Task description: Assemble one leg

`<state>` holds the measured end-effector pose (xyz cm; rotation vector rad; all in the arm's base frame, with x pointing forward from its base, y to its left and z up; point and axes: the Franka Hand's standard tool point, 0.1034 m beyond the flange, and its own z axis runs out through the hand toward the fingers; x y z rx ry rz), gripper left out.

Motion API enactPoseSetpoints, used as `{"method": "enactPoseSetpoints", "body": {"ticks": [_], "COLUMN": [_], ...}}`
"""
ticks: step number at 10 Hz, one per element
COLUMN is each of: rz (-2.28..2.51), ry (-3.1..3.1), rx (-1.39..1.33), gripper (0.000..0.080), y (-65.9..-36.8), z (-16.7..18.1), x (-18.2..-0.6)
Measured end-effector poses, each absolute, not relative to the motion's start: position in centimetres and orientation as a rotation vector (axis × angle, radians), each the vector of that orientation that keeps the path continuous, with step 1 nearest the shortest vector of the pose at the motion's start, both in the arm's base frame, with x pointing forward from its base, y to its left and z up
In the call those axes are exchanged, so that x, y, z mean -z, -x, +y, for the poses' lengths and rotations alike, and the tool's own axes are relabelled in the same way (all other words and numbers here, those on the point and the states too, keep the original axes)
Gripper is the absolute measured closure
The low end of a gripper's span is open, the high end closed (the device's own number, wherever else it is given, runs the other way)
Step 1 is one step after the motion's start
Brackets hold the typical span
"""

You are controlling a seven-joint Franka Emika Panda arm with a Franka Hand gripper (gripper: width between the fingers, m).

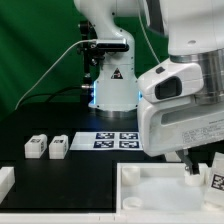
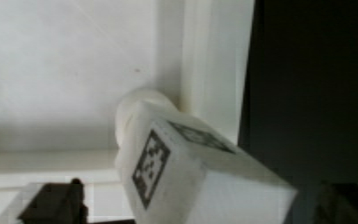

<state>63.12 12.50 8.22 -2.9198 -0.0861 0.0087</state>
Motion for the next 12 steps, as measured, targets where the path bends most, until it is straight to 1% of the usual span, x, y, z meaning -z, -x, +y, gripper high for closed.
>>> {"method": "enactPoseSetpoints", "body": {"ticks": [2, 4, 5, 11, 12], "rz": [-0.086, -0.085, -0.084, -0.082, -0.016], "ry": [2.920, 2.919, 2.920, 2.919, 2.916], "rx": [-0.009, -0.008, -0.005, -0.005, 0.002], "gripper": [0.0150, 0.0422, 0.0477, 0.0476, 0.0476], "y": [-63.11, -63.12, -63.18, -63.18, -63.30], "z": [12.51, 12.51, 12.48, 12.47, 12.38], "x": [-8.21, -8.21, -8.24, -8.25, -8.29]}}
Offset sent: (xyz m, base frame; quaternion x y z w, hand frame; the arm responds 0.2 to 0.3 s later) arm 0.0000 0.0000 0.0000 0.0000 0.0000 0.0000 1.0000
